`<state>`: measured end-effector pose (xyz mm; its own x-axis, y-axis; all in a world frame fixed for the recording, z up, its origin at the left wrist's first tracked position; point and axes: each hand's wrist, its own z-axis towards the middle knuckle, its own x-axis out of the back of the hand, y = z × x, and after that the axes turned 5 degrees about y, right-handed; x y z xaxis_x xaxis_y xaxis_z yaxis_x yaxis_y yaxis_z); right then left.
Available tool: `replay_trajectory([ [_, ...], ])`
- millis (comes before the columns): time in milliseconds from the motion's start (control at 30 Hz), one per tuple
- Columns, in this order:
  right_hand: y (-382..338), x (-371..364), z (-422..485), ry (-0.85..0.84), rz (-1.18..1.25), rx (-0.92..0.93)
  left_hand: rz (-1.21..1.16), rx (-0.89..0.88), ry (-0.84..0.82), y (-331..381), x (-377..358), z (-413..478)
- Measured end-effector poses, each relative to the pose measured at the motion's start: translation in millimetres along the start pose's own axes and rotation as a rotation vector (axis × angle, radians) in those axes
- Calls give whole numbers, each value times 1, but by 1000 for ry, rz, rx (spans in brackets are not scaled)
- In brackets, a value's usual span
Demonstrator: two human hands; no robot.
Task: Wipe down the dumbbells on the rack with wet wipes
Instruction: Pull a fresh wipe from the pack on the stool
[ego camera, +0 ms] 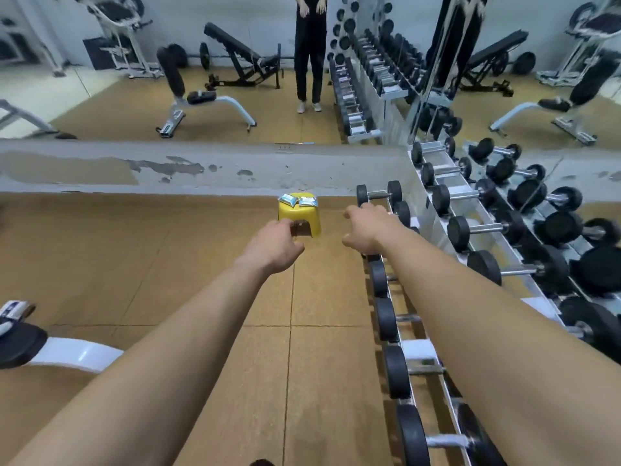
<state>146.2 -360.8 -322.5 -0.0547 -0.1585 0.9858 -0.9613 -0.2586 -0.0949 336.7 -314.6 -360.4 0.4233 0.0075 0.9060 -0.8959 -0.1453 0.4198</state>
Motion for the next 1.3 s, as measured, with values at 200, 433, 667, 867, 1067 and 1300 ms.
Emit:
replay_trajectory([
  [200,-15,-5,138,-21,-16,26,63,0,-34,-40,3,131],
  [433,-42,11,318,-47,9,2,153,-73,-146,-89,26,316],
  [667,-37,17,475,-104,19,9,176,-67,-209,-118,29,476],
  [867,3,-13,638,-182,79,-30,173,-32,-270,-129,-10,623],
  [1067,54,-65,819,-292,213,-31,140,75,-355,-135,-71,789],
  [1300,98,-163,976,-437,312,-96,95,198,-493,-167,-179,935],
])
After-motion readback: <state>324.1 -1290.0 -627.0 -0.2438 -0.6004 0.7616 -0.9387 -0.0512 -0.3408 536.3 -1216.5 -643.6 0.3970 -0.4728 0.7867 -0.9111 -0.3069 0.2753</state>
